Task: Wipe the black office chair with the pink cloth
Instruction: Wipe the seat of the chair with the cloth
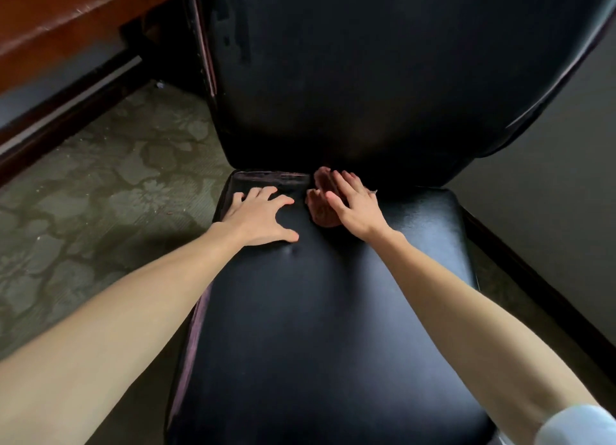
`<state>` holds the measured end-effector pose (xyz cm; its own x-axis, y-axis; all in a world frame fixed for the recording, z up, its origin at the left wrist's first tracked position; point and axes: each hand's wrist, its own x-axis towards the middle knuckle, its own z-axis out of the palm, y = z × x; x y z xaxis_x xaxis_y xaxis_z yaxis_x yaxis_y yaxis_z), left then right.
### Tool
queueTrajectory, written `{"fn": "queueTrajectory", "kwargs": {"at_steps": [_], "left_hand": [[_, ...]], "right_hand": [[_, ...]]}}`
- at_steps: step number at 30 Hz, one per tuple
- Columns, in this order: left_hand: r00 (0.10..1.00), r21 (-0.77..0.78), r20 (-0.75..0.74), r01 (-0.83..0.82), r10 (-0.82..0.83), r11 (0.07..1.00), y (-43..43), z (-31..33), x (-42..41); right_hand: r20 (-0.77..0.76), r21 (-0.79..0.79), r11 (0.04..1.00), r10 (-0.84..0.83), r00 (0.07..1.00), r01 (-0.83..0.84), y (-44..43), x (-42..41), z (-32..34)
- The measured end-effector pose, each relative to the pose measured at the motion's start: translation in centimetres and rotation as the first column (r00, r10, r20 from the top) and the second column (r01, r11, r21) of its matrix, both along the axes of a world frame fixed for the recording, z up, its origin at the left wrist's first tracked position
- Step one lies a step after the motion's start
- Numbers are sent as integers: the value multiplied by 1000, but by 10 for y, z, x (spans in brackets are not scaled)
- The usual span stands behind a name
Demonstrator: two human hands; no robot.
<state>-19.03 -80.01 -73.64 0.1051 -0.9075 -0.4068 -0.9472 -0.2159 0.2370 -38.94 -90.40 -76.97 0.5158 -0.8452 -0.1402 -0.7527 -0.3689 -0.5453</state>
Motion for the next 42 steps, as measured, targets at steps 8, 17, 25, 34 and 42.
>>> {"fn": "queueTrajectory", "kwargs": {"at_steps": [8, 17, 25, 34, 42], "left_hand": [[975, -148, 35, 221, -219, 964, -57, -15, -85], [982, -132, 83, 182, -172, 974, -69, -34, -66], [987, -187, 163, 36, -5, 982, -28, -43, 10], [993, -276, 70, 111, -96, 955, -49, -46, -22], [989, -290, 141, 3, 40, 957, -25, -59, 50]], "right_hand": [[86, -146, 912, -375, 923, 384, 22, -50, -22], [-182, -220, 919, -368, 912, 327, 20, -49, -35], [-234, -228, 931, -335, 913, 284, 19, -28, -24], [-220, -211, 953, -262, 940, 216, 29, -5, -30], [-228, -229, 957, -233, 945, 180, 30, 1, -30]]}}
